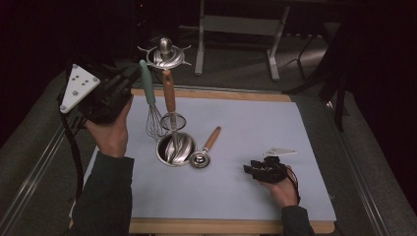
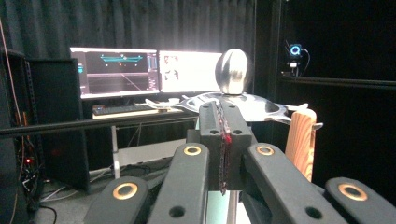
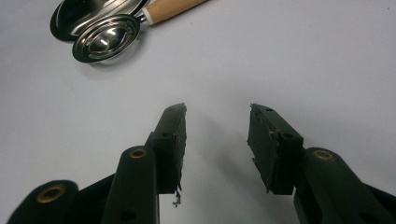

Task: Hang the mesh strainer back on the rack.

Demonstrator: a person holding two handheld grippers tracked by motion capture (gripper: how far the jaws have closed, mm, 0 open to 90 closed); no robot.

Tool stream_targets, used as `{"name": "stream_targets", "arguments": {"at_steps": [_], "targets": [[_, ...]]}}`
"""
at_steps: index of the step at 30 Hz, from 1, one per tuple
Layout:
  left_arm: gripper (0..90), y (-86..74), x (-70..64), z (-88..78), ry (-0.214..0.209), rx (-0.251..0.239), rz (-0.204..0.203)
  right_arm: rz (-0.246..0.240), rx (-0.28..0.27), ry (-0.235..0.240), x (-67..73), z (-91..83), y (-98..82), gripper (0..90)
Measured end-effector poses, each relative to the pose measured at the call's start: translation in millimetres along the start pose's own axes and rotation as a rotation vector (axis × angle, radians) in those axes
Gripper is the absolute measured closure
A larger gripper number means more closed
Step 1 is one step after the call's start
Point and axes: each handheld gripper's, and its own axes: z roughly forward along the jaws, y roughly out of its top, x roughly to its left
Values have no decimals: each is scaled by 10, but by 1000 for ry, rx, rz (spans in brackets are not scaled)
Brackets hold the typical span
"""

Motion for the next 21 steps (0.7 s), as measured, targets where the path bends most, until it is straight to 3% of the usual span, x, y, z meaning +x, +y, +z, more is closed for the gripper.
{"name": "stream_targets", "arguments": {"at_steps": [21], "targets": [[898, 19, 68, 105, 48, 23, 9, 1, 8, 2, -10, 3, -6, 558]]}}
